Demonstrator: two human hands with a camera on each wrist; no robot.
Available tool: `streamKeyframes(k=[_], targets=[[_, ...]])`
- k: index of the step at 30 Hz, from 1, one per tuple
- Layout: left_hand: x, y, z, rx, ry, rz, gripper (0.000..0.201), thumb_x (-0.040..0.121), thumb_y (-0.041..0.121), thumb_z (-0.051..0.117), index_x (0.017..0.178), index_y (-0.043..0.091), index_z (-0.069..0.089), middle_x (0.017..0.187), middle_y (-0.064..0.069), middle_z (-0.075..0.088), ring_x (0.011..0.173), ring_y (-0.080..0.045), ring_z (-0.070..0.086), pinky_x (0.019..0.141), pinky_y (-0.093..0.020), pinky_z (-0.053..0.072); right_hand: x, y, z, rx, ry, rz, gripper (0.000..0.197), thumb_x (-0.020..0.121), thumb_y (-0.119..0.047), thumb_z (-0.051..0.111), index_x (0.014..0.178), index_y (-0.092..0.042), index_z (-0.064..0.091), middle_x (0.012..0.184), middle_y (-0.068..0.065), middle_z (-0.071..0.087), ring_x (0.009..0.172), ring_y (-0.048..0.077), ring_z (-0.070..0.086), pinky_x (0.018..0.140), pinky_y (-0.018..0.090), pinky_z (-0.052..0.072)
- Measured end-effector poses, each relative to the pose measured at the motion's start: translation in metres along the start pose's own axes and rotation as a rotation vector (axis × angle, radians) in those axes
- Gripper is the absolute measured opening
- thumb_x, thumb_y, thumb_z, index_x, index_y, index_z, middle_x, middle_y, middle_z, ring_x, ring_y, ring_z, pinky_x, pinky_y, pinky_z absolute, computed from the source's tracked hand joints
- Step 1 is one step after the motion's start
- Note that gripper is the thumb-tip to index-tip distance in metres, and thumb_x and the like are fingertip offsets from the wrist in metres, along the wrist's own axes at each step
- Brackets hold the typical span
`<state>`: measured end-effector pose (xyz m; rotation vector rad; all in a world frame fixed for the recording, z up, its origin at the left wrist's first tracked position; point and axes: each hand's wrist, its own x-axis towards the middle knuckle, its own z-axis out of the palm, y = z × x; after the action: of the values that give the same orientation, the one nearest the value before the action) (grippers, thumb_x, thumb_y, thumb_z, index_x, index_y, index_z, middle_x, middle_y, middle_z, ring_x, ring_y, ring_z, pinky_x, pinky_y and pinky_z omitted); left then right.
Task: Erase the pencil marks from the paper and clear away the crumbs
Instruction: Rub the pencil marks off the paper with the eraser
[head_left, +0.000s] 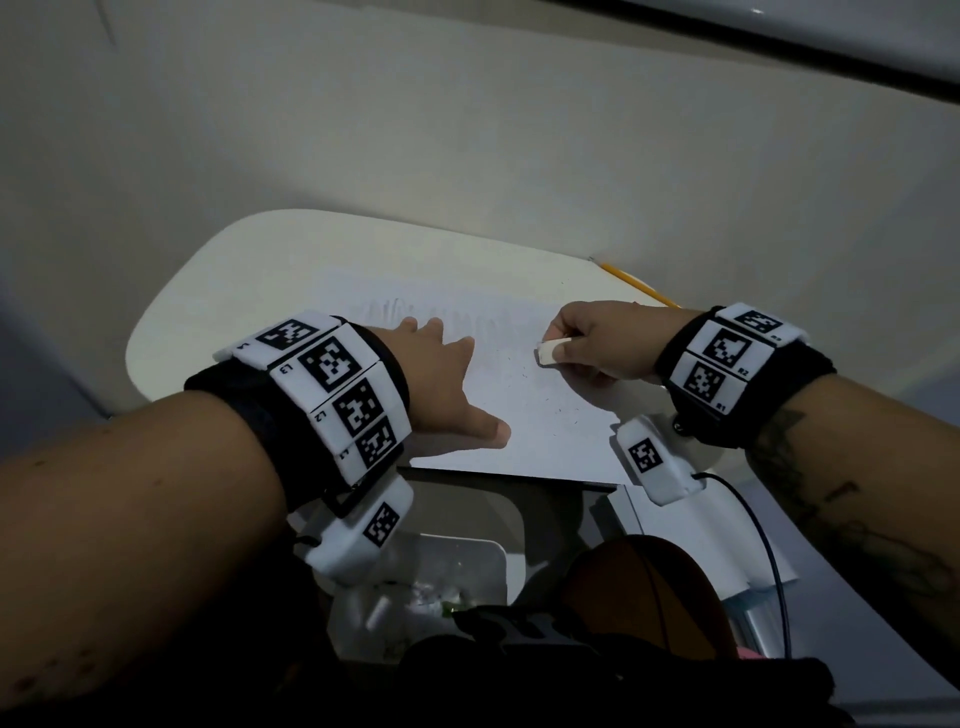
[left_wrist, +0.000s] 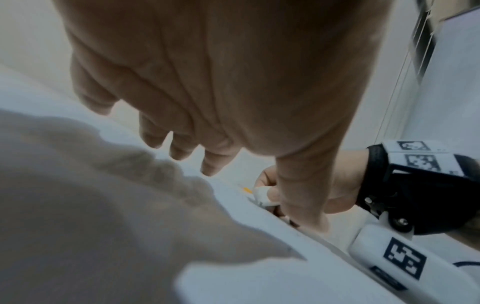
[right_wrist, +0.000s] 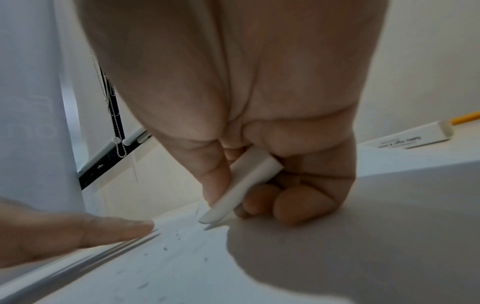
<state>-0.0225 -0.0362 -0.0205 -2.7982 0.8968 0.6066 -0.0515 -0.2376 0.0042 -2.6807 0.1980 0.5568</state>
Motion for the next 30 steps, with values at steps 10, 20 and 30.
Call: streamKeyframes(k=[10, 20, 30], targets=[[0.012, 0.034, -0.027, 0.102, 0.100, 0.050, 0.091, 0.081, 0.068, 0.060, 0.150, 0.017, 0.031, 0.154, -0.007, 0.037, 0.137, -0.026, 0.041, 0.108, -0.042, 0.037, 0.003, 0.001, 0.004, -0.040, 0.062, 0.043, 0.013, 0.094, -0.044, 0.060, 0.095, -0.031, 0.060, 0.084, -0.014, 0.062, 0.081, 0.008, 0.055, 0.098, 0.040, 0.045], [0.055, 0.017, -0.020, 0.152, -0.014, 0.131, 0.104, 0.071, 0.080, 0.059, 0.154, 0.034, 0.016, 0.148, -0.004, 0.034, 0.135, -0.029, 0.040, 0.105, -0.050, 0.038, 0.009, -0.001, -0.002, -0.077, 0.059, 0.018, 0.013, 0.095, -0.044, 0.059, 0.089, -0.033, 0.055, 0.086, -0.012, 0.060, 0.080, 0.009, 0.057, 0.082, 0.032, 0.047], [0.061, 0.017, -0.019, 0.216, 0.020, 0.120, 0.113, 0.062, 0.089, 0.054, 0.154, 0.040, 0.009, 0.148, -0.001, 0.033, 0.125, -0.032, 0.047, 0.092, -0.043, 0.042, 0.003, -0.003, -0.005, -0.252, -0.100, -0.023, 0.023, 0.089, -0.056, 0.061, 0.101, -0.037, 0.062, 0.096, -0.017, 0.065, 0.094, 0.008, 0.060, 0.092, 0.036, 0.048]])
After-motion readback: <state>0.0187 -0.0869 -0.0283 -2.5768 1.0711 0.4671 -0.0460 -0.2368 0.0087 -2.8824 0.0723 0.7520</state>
